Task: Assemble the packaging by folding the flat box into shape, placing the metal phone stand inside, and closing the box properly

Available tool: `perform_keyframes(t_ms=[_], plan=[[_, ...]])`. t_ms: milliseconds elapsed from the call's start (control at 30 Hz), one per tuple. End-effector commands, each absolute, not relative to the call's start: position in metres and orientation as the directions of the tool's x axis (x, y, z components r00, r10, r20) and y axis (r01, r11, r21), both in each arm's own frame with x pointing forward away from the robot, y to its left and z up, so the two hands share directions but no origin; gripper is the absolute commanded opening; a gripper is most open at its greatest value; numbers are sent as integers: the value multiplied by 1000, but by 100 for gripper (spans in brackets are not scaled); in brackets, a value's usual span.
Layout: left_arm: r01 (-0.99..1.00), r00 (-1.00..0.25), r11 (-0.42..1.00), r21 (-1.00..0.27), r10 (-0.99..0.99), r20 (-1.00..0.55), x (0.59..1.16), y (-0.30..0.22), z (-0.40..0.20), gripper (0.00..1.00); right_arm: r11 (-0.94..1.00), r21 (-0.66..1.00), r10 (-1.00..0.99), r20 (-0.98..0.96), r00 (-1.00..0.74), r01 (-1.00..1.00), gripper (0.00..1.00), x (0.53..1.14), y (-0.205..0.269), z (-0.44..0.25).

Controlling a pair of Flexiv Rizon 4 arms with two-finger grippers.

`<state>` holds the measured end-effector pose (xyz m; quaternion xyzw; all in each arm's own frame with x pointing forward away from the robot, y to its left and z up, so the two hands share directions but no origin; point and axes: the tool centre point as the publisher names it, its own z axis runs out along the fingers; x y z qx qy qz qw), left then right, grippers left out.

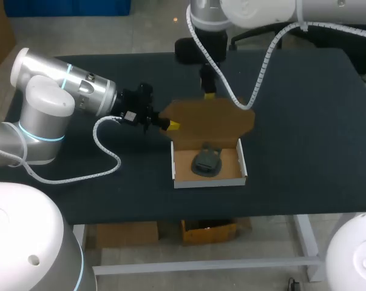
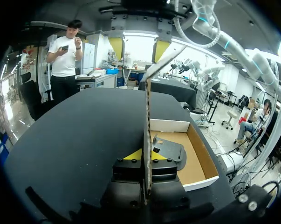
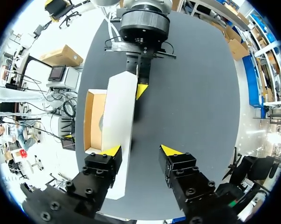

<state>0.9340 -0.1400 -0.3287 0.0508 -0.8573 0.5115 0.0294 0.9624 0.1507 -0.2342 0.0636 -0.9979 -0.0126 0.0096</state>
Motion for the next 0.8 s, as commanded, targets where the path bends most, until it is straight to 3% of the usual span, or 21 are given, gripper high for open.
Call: perform_keyframes(t_ms=[33,300,667,800], plan=[[-117,-993,471,-874,-56,103,934,-140,-331,0,992,27,-126,7,-992,-126,50,956,149,-235],[-117,-993,471,-874,-56,103,934,-140,-331,0,991,19,-129,22,-991,-129,52,953,150,-241],[-117,-993,471,-874,-56,103,934,-140,-331,0,992,15,-127,36,-991,-127,64,951,151,-248],[-117,-993,471,-874,-56,103,934,-140,-331,0,992,12,-128,42,-991,-128,63,950,152,-250]])
